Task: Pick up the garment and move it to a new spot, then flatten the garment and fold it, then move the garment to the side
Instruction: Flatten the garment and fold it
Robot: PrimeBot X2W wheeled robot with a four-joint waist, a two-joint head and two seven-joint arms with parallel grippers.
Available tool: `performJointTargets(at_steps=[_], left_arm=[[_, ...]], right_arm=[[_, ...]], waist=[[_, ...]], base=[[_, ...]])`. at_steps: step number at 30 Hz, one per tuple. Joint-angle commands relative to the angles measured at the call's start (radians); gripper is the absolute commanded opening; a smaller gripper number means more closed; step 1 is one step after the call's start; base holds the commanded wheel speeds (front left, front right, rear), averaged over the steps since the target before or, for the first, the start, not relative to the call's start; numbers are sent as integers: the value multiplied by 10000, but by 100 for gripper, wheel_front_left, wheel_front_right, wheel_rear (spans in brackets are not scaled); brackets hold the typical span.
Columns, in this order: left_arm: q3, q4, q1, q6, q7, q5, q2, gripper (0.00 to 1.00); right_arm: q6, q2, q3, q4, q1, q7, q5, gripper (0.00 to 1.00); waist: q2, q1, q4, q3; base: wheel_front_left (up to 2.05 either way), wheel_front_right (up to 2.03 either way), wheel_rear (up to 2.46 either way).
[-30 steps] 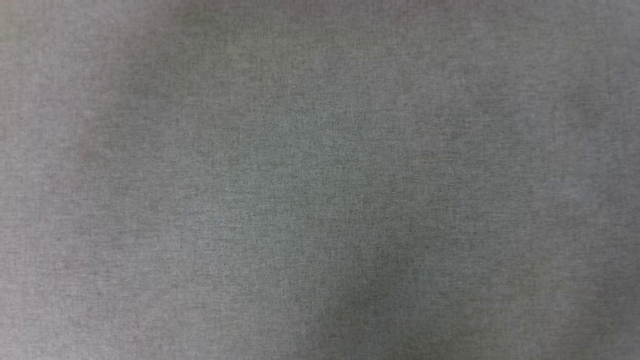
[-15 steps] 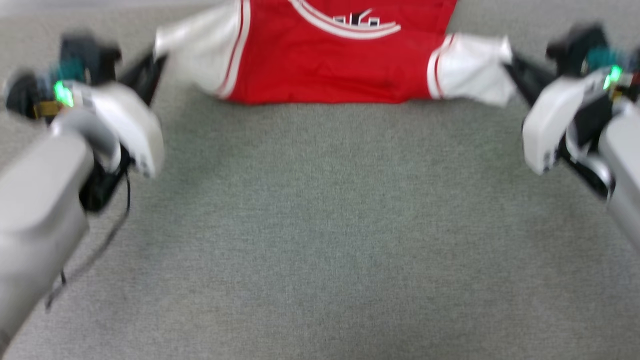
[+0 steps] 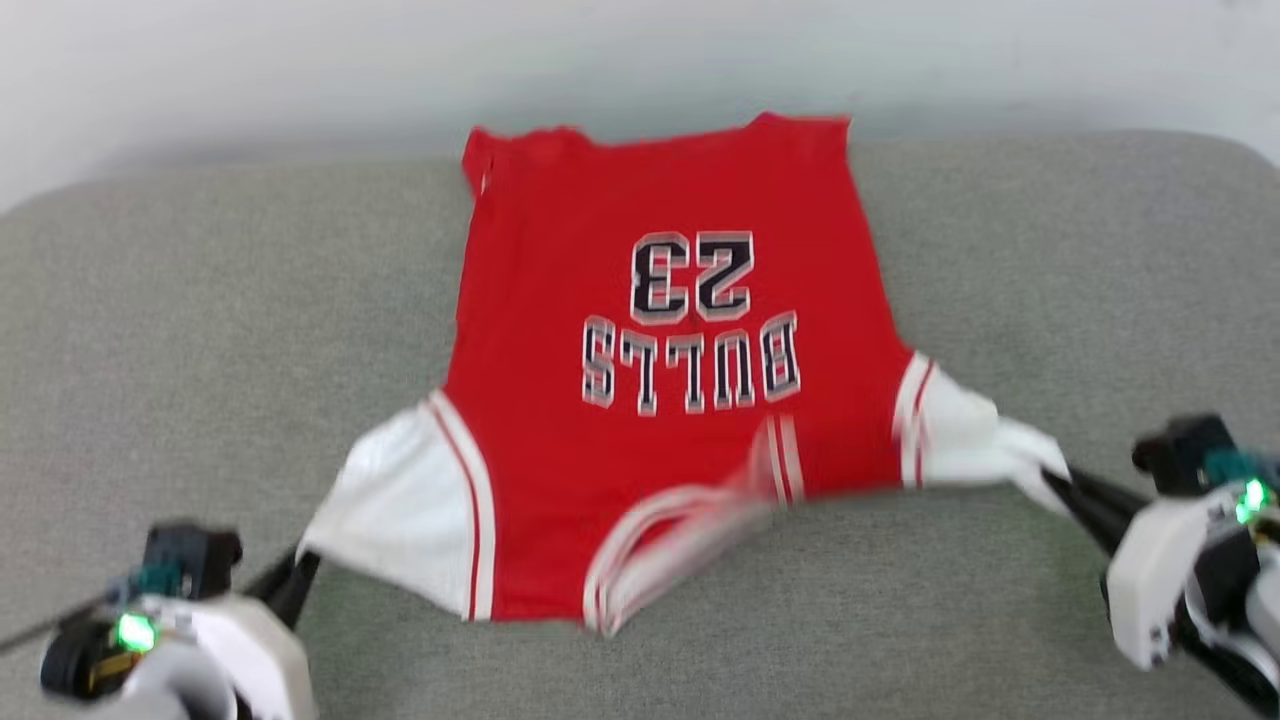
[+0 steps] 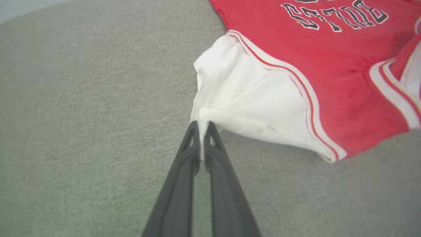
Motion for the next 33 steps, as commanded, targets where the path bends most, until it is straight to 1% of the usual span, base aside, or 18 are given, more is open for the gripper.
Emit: performJointTargets(at_steps=[1,5,7,10,13,16,20,21,22,23,24,27,31,32,33], left_arm=[[0,-169,437,198,-91,-173,125,0],[-149,-606,1540,635,-226,-510,367,0],[-265,-745,1963,786,-282,-598,381,0],[-252,-914,2482,952,-383,-844,333,0],[-258,-1075,2942,1037,-471,-1005,402,0],[-223,-1235,3107,1123,-521,-968,485,0],[-125,-1510,2895,1242,-558,-739,546,0],[-85,-1580,2801,1296,-570,-644,578,0],[-65,-1652,2729,1335,-581,-567,602,0],[-69,-1721,2658,1385,-581,-467,626,0],[-42,-1812,2587,1436,-578,-386,635,0],[53,-2084,2343,1563,-597,-155,627,0],[127,-2407,1997,1754,-620,205,589,0],[126,-2472,1901,1796,-621,304,578,0],[163,-2663,1548,1861,-620,593,477,0]], right_arm=[[-13,-126,-173,-162,504,-5,20,0],[-14,-282,-755,-664,2112,118,60,0],[-14,-352,-1099,-935,2932,223,-8,0],[-14,-391,-1696,-1368,4127,371,-206,0],[-16,-373,-2471,-1801,5123,580,-340,0],[-16,-304,-3064,-2385,5880,939,-531,0],[-14,-199,-3863,-3156,6234,1452,-1021,0],[-14,-162,-4062,-3360,6211,1580,-1142,14],[-14,-121,-4278,-3541,6159,1690,-1222,45],[-14,-76,-4487,-3758,6077,1830,-1315,62],[-16,-63,-4738,-3962,5965,1922,-1424,100],[-13,-173,-5455,-4685,5651,2368,-1482,100],[-13,-414,-6781,-5715,4746,2897,-1642,100],[-11,-465,-7037,-5955,4416,3043,-1629,100],[-13,-693,-7704,-6504,3001,3489,-1676,100]], waist=[[-1,2,-63,-214],[-1,2,-30,-508],[-1,2,-12,-606],[-1,2,-5,-700],[-1,2,-14,-774],[-1,2,2,-784],[-1,2,33,-704],[-1,2,44,-665],[-1,2,61,-622],[-1,2,77,-571],[-1,2,96,-505],[-1,2,194,-246],[-1,2,407,241],[-1,2,477,401],[-1,2,709,921]], base=[[0,0,0],[0,0,0],[0,0,0],[0,0,0],[0,0,0],[0,0,0],[0,0,0],[0,0,0],[0,0,0],[0,0,0],[0,0,0],[0,0,0],[0,0,0],[0,0,0],[0,0,0]])
